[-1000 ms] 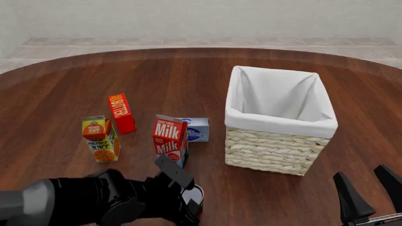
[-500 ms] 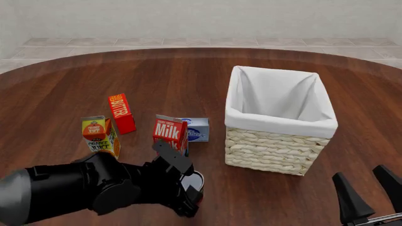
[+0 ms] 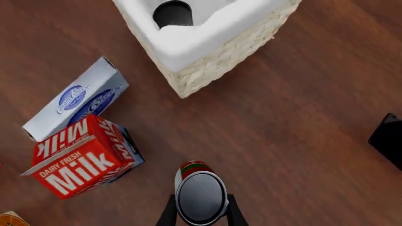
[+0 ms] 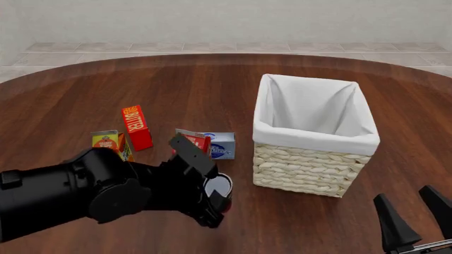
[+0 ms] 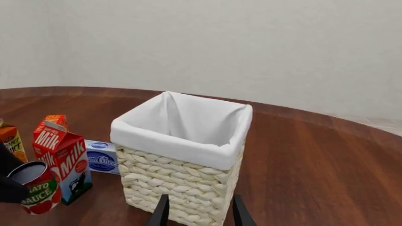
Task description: Pick up the alphabet soup and the tomato sauce, and put them in the basket.
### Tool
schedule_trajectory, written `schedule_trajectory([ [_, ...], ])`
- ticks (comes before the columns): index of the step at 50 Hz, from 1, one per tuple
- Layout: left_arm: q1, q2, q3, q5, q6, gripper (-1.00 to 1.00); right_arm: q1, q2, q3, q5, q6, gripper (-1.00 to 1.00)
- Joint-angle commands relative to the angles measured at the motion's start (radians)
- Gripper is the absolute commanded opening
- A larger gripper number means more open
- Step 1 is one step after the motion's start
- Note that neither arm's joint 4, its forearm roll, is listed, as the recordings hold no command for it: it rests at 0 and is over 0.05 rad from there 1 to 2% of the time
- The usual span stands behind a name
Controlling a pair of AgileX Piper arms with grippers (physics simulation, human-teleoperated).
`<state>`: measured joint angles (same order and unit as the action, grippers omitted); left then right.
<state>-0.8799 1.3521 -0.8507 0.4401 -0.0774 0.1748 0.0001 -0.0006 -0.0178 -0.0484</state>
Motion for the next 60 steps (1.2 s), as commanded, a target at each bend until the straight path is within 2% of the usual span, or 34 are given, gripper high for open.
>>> schedule_trajectory([
  [1, 0.010, -0.020, -0.068, 0.053, 0.050, -1.00, 0.000, 0.000, 0.000, 0.000, 0.000, 1.00],
  [7, 0.010, -0.022, -0.085, 0.066, 0.061, -1.00, 0.002, 0.000, 0.000, 0.000, -0.002, 1.00],
  [28, 0.047, -0.023, -0.227, 0.154, 0.144, -1.00, 0.004, 0.000, 0.000, 0.000, -0.003, 1.00],
  [38, 0.056, -0.020, -0.259, 0.174, 0.167, -1.00, 0.004, 0.000, 0.000, 0.001, -0.004, 1.00],
  [60, 0.083, 0.026, -0.449, 0.257, 0.264, -1.00, 0.006, 0.000, 0.000, 0.002, -0.006, 1.00],
])
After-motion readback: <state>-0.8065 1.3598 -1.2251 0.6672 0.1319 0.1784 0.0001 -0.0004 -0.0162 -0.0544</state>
